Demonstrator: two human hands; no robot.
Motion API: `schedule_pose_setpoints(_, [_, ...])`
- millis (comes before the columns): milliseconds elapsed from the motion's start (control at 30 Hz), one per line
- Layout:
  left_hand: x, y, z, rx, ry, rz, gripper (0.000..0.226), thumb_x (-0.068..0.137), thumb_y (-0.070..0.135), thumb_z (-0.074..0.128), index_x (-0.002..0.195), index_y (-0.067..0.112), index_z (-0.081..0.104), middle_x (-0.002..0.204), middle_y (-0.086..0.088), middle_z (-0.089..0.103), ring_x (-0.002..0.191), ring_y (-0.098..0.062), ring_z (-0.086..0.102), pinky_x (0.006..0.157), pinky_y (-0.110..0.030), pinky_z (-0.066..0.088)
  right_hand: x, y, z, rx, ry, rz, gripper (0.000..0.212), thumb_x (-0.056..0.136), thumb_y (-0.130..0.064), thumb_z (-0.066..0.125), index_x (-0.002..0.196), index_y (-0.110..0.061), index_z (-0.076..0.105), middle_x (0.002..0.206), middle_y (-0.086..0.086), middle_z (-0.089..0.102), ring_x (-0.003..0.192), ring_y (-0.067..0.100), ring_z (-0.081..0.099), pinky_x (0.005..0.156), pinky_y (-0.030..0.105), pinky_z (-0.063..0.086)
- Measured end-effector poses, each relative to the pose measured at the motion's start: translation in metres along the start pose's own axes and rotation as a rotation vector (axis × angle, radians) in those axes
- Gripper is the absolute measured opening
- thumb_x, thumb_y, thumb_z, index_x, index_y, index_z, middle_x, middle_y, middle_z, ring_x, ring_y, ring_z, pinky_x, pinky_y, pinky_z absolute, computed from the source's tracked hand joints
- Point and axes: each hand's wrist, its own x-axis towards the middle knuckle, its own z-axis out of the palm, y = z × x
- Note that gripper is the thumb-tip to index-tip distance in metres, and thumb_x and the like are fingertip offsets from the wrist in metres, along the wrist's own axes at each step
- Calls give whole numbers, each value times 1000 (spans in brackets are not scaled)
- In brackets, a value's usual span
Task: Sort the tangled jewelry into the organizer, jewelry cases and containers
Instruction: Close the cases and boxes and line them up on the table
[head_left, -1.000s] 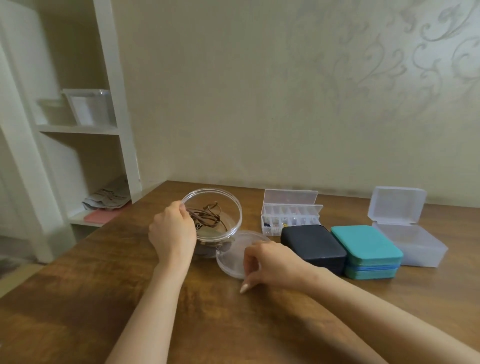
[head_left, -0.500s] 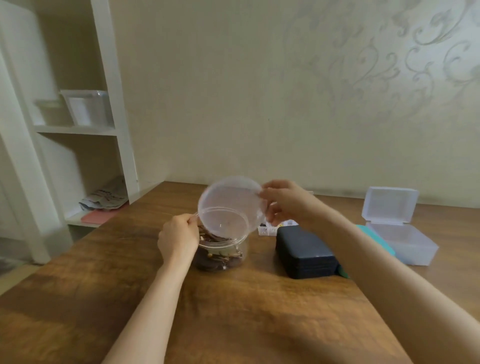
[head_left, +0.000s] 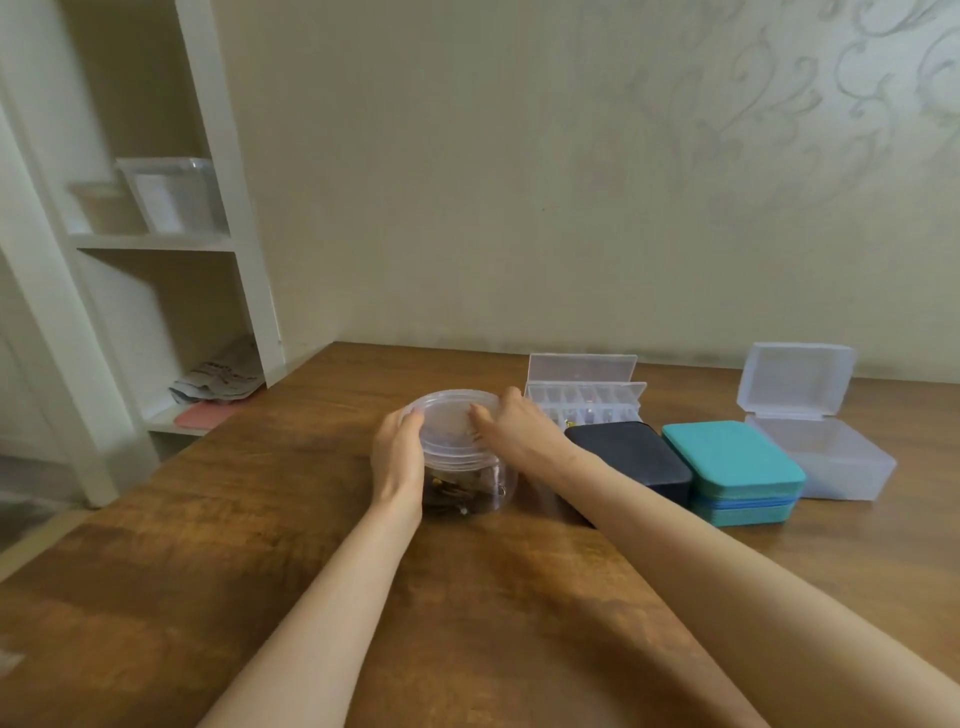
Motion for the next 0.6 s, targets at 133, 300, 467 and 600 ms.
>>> schedule_pose_setpoints(133, [2,-3,1,6,14,28,39,98,27,45,136,19,43,130,-3,49,103,-12,47,75,-24,39,1,0,5,-87,-7,-190,57,100,-40,32,148,-11,25,154,11,23,141,30,21,114,40,18])
schedule_pose_setpoints(300, [6,-4,1,-14,-10,0,36,99,27,42,134,19,46,128,-5,53,108,-18,52,84,-28,45,4,-5,6,-259,-46,-322,57,99,-45,28,150,-19,24,156,6,22,144,27,15,114,41,17])
schedule_pose_setpoints(467, [-1,-6,0,16,-52,69,41,99,42,35,134,23,43,133,-5,50,107,-17,50,84,-29,40,-4,-11,8,-244,-28,-279,60,97,-53,30,149,-25,23,156,4,22,143,29,14,111,44,22])
schedule_pose_setpoints(600, [-9,1,-29,328,-430,65,123,50,94,40,148,28,5,151,-1,25,135,-23,28,105,-36,26,0,-9,-17,-183,-325,-227,79,88,-62,47,151,-29,12,159,1,7,145,30,0,114,54,10])
